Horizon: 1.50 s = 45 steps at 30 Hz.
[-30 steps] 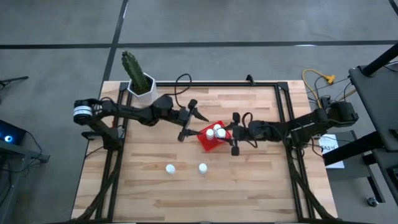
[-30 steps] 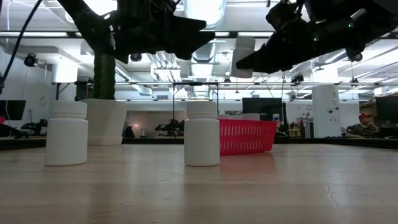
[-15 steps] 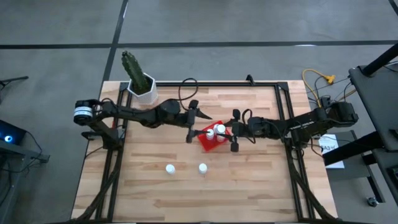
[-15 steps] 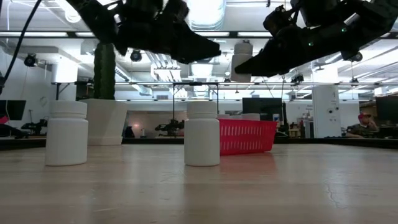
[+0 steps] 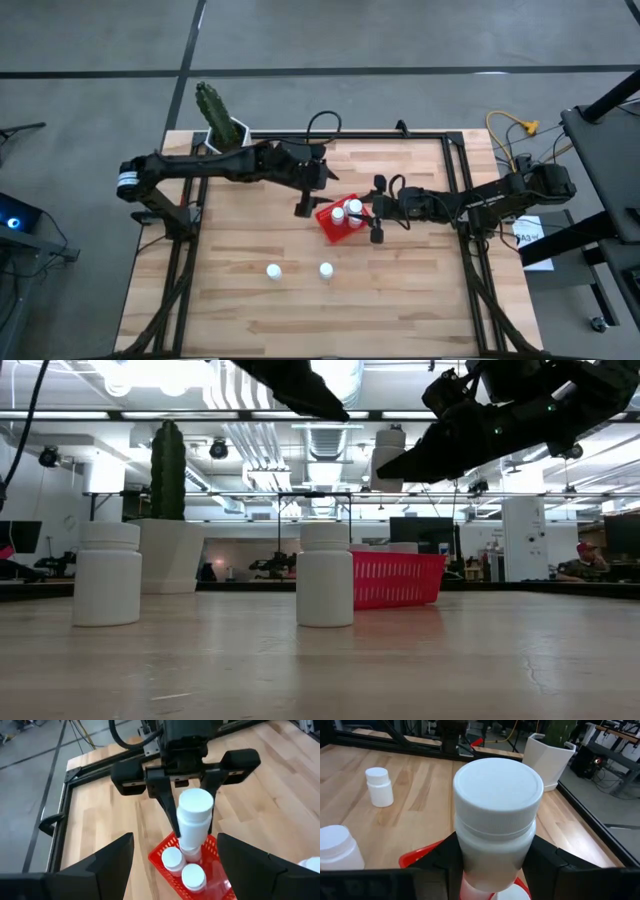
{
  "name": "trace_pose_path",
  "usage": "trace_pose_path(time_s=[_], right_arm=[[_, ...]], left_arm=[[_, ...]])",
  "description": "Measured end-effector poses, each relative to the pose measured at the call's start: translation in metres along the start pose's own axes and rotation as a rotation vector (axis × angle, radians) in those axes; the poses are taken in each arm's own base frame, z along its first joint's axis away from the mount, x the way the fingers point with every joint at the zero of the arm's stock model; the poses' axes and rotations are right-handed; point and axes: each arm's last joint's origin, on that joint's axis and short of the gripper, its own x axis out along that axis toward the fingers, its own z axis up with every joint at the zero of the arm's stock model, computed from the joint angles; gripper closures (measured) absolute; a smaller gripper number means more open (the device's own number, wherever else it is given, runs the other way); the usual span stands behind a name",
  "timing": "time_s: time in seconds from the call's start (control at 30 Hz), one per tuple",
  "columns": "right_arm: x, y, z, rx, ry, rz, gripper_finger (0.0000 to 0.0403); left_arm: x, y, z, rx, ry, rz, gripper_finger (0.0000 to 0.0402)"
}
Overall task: Pick and place pill bottles into a basket
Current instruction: Put the white pill bottle into the red bin
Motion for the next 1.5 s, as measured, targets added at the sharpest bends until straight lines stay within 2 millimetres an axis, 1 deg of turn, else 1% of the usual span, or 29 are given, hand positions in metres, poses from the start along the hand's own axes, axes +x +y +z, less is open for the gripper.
trace_pose_path(time_s=[0.1, 0.3, 0.37, 0.43, 0.5, 0.63, 0.77, 0.93, 1.07, 1.2, 1.4, 1.5], right_arm=[[0.0, 0.0, 0.002, -0.003, -0.005, -0.001, 0.0255], [0.002, -0.004, 0.004, -0.001, -0.009, -0.014, 0.0255], [0.002, -0.006, 0.004, 0.001, -0.009, -0.018, 0.0255], [0.002, -0.007, 0.004, 0.002, -0.009, -0.004, 0.0255], [0.002, -0.008, 0.003, 0.008, -0.008, 0.004, 0.0255], [0.002, -0.008, 0.003, 0.011, -0.001, 0.009, 0.0255], [0.003, -0.009, 0.003, 0.014, 0.008, 0.011, 0.0255], [0.004, -0.009, 0.007, 0.024, 0.016, 0.02, 0.0255], [0.006, -0.009, 0.012, 0.031, 0.04, 0.021, 0.0255], [0.007, -0.011, 0.016, 0.036, 0.027, 0.017, 0.0255], [0.008, -0.015, 0.016, 0.055, 0.03, 0.005, 0.0255], [0.008, -0.017, 0.016, 0.079, 0.027, 0.041, 0.0255]], left_arm=[[-0.005, -0.003, 0.007, 0.005, 0.041, 0.005, 0.0135], [-0.006, -0.016, 0.02, 0.028, 0.038, -0.024, 0.0135], [-0.003, -0.017, 0.024, 0.034, 0.054, -0.009, 0.0135], [0.003, -0.019, 0.023, 0.035, 0.12, -0.005, 0.0135], [0.011, -0.018, 0.029, 0.034, 0.134, -0.004, 0.0135], [0.028, -0.018, 0.036, 0.034, 0.196, -0.036, 0.0135], [0.04, -0.017, 0.041, 0.031, 0.26, -0.065, 0.0135], [0.044, -0.018, 0.041, 0.015, 0.31, -0.083, 0.0135], [0.044, -0.018, 0.041, 0.012, 0.323, -0.064, 0.0135], [0.042, -0.018, 0.041, -0.001, 0.323, -0.056, 0.0135], [0.042, -0.018, 0.04, 0.012, 0.357, -0.019, 0.0135], [0.041, -0.018, 0.04, 0.012, 0.359, -0.018, 0.0135]])
